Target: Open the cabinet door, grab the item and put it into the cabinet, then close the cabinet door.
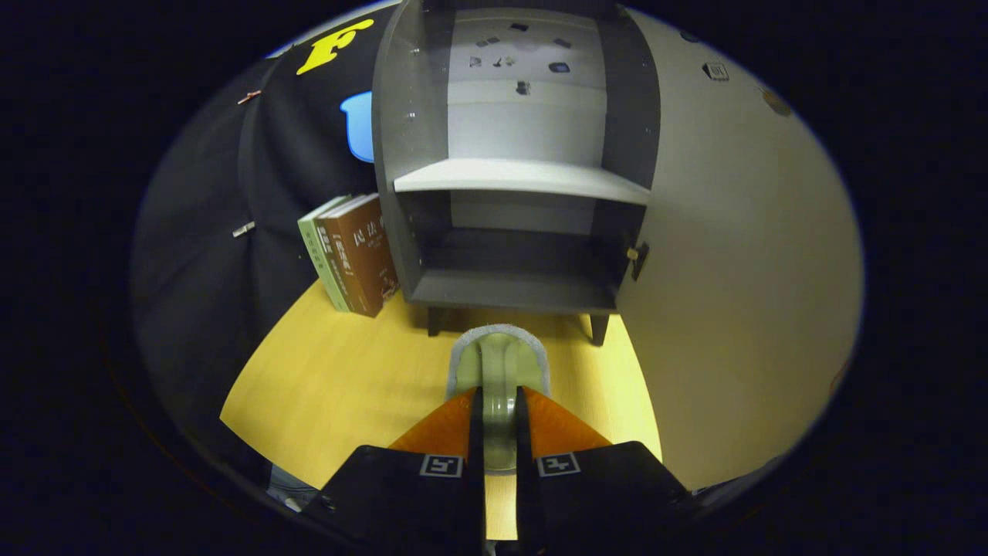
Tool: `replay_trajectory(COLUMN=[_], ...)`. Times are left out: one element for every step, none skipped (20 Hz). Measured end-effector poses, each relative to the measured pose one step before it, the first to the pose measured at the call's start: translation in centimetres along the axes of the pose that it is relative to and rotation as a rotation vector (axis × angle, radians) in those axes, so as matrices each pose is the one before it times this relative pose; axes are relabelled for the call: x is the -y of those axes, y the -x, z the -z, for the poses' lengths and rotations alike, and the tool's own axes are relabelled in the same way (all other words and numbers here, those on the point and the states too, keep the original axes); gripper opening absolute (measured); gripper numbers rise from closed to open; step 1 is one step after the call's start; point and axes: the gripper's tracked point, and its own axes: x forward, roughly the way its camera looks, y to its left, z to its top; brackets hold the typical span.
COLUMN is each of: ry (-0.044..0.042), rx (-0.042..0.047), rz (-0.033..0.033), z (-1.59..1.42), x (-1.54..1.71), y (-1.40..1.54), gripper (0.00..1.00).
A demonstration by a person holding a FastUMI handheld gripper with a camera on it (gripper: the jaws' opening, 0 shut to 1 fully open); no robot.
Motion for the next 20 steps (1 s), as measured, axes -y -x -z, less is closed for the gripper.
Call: replay_trajectory(ry=[-0.00161,-0.00432,0.00256,0.00888,0.00853,0.00362,-0.0039,-0.00052,0.00319,0.00746,0.01033,0.00852,0.00563,0.00189,-0.00075,-0.0005,0.00481,0.00576,-0.0013,-0.00658], rx=[0.01178,0.01452,0.01439,0.01655,0.01611,0.01526,0.01787,0.01711,0.01862,0.01364,0.01035,0.01389,0.01522,0.0183,0.00575,0.00462,0.0108,0.00949,0.00484,0.00168], rz=[-0.00234,-0.00505,-0.00493,-0.00052,-0.00038,-0.00268,-0.00441,-0.00011,0.00067,-0.00093,-0.00194,0.00064,-0.00085,0.00127,-0.0021,0.00085,0.00302,0.00685,0.00374,0.00773], z=[-1.263,-1.393,-1.426,-1.349,-1.31,-1.365,-1.445,-1.368,-1.144,-1.001,-0.944,-0.946,-1.083,-1.018,-0.703,-0.708,-0.866,-0.751,-0.615,-0.464], x=[-0.126,-0.202,-0.373,-0.088,-0.222,-0.173,-0.346,-0.189,-0.216,-0.126,-0.219,-0.036,-0.18,-0.003,-0.161,-0.082,0.147,0.218,0.036,0.295], y=[0.14,0.215,-0.218,-0.085,-0.199,-0.143,-0.303,-0.395,-0.68,-0.516,-0.682,-0.61,-0.885,-0.806,-1.113,-0.933,-1.152,-1.128,-1.264,-1.126], gripper=[0.2,0.2,0.2,0.2,0.2,0.2,0.2,0.2,0.2,0.2,0.2,0.2,0.2,0.2,0.2,0.2,0.2,0.2,0.2,0.2])
